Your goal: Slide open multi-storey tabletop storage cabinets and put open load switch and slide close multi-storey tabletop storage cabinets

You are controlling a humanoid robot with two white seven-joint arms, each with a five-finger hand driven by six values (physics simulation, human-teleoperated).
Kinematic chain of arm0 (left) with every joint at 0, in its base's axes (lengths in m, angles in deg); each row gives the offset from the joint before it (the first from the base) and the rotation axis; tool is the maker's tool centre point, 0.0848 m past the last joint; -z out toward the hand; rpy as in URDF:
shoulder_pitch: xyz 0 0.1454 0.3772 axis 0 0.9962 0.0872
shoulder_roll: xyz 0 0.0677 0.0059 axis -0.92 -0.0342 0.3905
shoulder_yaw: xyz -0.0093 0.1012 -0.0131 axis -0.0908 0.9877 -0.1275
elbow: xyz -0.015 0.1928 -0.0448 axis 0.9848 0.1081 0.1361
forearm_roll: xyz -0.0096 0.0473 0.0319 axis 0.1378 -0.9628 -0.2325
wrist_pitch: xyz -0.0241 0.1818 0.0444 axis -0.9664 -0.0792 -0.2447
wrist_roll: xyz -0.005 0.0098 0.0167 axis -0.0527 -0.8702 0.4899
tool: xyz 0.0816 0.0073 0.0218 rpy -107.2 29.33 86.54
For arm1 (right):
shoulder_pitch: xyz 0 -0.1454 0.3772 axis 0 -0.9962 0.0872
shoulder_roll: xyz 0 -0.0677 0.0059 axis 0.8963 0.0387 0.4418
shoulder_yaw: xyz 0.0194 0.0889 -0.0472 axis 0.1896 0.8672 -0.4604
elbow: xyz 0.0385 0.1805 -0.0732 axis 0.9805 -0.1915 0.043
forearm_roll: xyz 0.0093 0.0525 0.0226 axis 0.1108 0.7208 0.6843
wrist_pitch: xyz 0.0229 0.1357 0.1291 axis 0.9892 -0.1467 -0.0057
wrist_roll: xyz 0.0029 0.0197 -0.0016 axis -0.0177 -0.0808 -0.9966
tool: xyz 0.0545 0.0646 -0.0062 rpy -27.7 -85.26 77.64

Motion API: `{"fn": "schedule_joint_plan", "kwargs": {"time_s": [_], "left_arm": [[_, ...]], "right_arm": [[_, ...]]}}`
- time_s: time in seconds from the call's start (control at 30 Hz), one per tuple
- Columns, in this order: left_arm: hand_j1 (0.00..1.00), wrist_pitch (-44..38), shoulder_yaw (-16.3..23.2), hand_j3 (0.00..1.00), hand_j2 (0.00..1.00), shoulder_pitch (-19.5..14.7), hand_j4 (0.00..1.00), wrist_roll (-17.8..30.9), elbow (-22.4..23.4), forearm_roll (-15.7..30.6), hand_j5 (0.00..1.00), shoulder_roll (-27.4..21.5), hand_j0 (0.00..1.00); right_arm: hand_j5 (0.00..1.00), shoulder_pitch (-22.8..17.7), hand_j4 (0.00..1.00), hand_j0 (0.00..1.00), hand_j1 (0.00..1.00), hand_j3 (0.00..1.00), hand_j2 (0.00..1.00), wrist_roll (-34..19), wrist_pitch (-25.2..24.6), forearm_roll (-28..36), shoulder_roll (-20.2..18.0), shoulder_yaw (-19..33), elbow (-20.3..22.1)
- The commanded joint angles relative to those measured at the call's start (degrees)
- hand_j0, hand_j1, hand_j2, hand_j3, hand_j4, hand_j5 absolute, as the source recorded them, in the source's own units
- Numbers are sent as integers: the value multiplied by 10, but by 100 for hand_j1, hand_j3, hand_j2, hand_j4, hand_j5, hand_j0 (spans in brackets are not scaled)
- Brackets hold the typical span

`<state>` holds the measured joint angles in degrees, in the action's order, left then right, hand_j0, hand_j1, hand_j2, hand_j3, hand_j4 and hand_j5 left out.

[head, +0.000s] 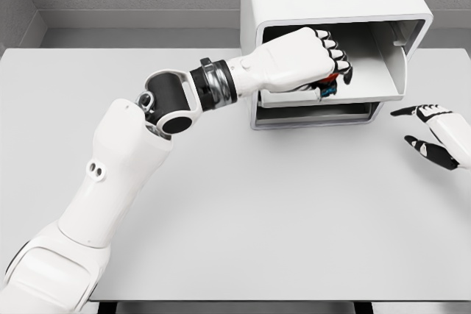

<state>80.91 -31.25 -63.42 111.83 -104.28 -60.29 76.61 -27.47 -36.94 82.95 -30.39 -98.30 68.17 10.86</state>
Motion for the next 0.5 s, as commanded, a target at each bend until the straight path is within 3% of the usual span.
{"fn": "schedule_joint_plan", "kwargs": {"time_s": [0.0, 0.47], "left_arm": [[61, -1, -1, 61, 61, 0, 61, -1, 0, 3, 61, 0, 61], [75, -1, -3, 75, 75, -1, 75, -1, 1, 4, 75, 0, 75]], "right_arm": [[69, 1, 69, 69, 69, 69, 69, 0, 0, 4, -1, 0, 0], [69, 1, 69, 69, 69, 69, 69, 0, 0, 4, -1, 0, 0]]}}
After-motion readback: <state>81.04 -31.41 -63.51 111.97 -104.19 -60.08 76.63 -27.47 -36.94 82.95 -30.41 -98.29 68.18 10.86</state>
